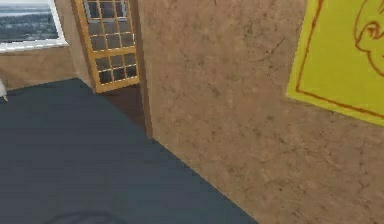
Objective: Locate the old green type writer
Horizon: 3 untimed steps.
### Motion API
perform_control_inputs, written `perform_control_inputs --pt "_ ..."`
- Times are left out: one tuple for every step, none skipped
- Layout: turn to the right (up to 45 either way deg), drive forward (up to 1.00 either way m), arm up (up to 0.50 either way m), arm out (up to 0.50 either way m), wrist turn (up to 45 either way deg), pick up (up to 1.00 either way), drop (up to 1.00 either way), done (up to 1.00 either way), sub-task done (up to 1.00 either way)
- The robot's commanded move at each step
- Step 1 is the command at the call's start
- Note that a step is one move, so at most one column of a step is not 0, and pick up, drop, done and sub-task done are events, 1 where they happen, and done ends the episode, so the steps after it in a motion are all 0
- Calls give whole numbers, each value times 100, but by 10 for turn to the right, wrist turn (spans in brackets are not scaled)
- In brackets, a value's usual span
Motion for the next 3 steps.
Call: perform_control_inputs --pt "-330 0 0 0 0 0 0 0 0" --pt "0 100 0 0 0 0 0 0 0" --pt "0 100 0 0 0 0 0 0 0"
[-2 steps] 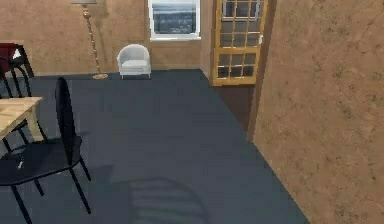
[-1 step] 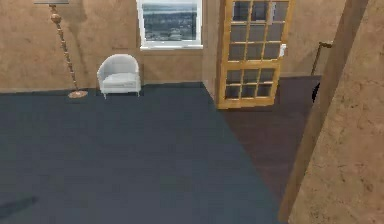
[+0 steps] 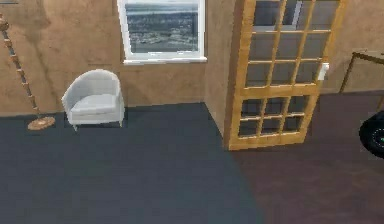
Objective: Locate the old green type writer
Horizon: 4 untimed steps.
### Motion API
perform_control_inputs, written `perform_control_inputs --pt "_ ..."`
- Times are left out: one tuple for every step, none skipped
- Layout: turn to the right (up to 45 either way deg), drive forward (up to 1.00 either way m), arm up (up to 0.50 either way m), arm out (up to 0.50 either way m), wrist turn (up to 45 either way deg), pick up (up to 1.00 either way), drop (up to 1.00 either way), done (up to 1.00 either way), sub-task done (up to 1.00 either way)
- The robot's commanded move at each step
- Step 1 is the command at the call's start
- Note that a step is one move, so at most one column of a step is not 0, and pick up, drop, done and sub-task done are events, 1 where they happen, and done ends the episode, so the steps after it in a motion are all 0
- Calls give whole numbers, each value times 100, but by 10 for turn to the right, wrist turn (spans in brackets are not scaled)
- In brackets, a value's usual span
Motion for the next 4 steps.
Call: perform_control_inputs --pt "-120 0 0 0 0 0 0 0 0" --pt "0 5 0 0 0 0 0 0 0" --pt "360 0 0 0 0 0 0 0 0" --pt "0 60 0 0 0 0 0 0 0"
